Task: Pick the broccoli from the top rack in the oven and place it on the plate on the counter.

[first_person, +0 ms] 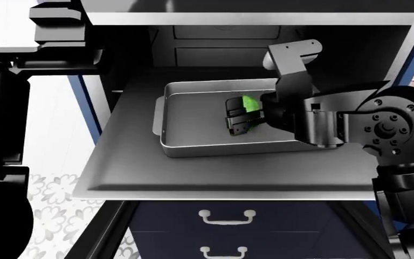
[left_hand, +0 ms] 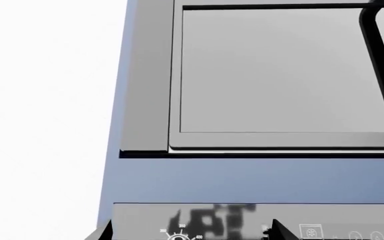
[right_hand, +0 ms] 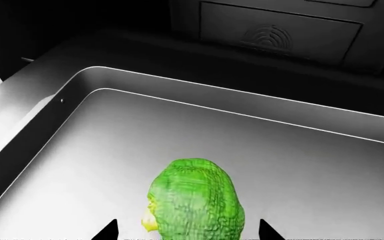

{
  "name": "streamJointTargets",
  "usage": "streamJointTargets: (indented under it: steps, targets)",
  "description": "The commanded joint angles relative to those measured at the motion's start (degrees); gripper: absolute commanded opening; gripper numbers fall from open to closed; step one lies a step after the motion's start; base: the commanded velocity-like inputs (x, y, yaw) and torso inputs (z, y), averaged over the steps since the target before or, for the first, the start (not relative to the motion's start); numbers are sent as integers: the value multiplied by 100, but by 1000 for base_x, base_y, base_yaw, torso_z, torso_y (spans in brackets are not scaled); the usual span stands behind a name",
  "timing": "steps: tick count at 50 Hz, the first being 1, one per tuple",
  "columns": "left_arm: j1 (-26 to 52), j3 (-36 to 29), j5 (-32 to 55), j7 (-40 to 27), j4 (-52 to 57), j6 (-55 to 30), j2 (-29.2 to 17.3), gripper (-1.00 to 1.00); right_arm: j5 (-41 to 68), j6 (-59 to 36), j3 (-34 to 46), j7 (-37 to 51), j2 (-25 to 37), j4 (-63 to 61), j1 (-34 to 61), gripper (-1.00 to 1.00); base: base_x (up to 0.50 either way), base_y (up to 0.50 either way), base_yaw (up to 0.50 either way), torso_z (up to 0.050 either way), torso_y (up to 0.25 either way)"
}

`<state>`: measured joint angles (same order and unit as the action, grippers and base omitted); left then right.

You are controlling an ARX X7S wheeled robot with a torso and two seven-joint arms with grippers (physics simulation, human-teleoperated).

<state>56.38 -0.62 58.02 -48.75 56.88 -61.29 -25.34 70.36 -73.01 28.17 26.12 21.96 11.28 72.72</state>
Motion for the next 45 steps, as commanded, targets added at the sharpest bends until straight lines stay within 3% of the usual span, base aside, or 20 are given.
streamJointTargets:
  steps: [1,45]
  targets:
    - [-23,-88,-8,-33,-24,106,-43,100,-14,43,65,-13,29,12,-27,100,0,0,0,0,0]
    - [-64,-239,97,-220,-61,372,-227,100,-236,397,352,-320,55,131,-21,100,0,0,0,0,0]
